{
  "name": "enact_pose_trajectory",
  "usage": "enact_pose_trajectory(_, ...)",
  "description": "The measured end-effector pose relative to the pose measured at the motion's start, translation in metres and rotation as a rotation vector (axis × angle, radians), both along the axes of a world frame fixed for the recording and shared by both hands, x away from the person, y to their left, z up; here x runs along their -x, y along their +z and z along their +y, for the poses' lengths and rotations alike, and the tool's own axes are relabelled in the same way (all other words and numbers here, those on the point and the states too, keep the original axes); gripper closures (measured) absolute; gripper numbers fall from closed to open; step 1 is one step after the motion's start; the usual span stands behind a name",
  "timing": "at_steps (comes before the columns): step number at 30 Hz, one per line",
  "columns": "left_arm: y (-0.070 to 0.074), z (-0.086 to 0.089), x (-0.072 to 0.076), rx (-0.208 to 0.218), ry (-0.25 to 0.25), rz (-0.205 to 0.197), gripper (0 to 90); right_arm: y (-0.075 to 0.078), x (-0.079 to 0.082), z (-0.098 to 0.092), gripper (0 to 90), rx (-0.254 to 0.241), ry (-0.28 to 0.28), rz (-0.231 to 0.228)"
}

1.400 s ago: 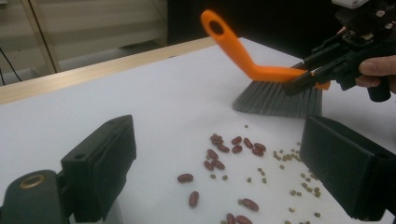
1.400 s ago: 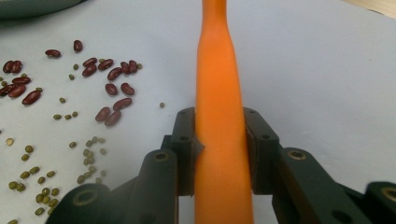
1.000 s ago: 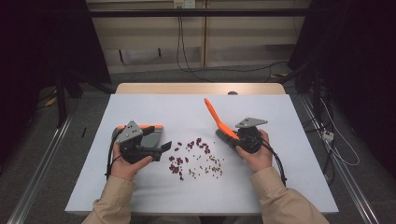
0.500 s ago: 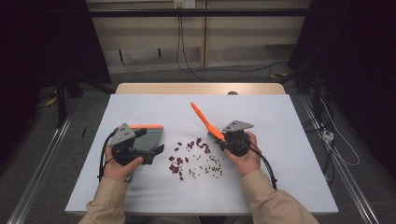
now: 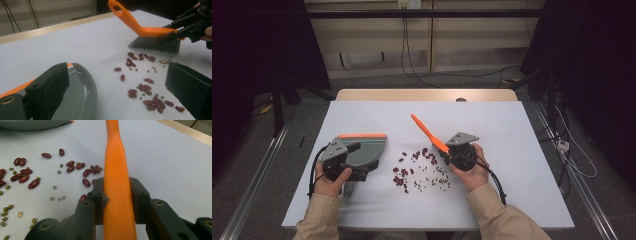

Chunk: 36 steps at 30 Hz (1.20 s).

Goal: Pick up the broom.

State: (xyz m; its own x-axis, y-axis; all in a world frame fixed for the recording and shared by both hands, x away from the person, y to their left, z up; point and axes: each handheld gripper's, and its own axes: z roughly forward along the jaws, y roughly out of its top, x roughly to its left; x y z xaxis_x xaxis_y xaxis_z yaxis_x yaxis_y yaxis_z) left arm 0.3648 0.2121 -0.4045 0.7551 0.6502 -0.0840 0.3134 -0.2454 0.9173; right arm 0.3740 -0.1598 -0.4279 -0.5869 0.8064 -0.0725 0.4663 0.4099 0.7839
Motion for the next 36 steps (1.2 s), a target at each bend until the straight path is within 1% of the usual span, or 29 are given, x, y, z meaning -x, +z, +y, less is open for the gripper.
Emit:
enact_pose_trajectory(6,-0.001,0.000,0.001,-0.005,0.001,0.002,5.4,0.000,0.006,0.003,70.1,-0.031,0.006,0.008)
enact_pose_trajectory(9,-0.001,0.000,0.001,-0.005,-0.003,0.002,5.4,0.000,0.010,0.009,70.1,-0.032,0.021,0.000)
enact_pose_trajectory(12,-0.001,0.000,0.001,-0.004,-0.005,0.002,5.4,0.000,0.013,0.016,70.1,-0.011,0.028,-0.009)
enact_pose_trajectory(18,0.000,0.001,0.002,0.000,-0.002,-0.002,5.4,-0.001,0.017,0.021,70.2,-0.034,0.023,-0.012)
enact_pose_trajectory(21,-0.001,0.000,0.002,-0.001,0.000,0.002,5.4,-0.001,0.020,0.023,70.2,-0.021,0.029,-0.021)
enact_pose_trajectory(24,-0.001,0.000,0.002,-0.006,-0.005,0.000,5.4,0.000,0.022,0.023,70.3,-0.035,0.037,-0.019)
enact_pose_trajectory(26,-0.001,0.000,0.002,-0.003,-0.004,0.003,5.4,0.000,0.024,0.024,70.3,-0.034,0.042,-0.021)
enact_pose_trajectory(31,0.000,0.001,0.002,-0.003,-0.004,-0.001,5.4,0.003,0.025,0.019,70.7,-0.068,0.045,-0.011)
enact_pose_trajectory(33,0.000,0.002,0.002,-0.003,-0.003,-0.002,5.4,0.006,0.023,0.016,70.7,-0.083,0.044,-0.018)
enact_pose_trajectory(35,0.000,0.002,0.003,0.006,0.000,-0.001,5.4,0.010,0.019,0.010,70.7,-0.121,0.045,-0.024)
enact_pose_trajectory(36,0.001,0.003,0.003,0.001,-0.001,-0.002,5.4,0.014,0.017,0.008,70.8,-0.131,0.042,-0.031)
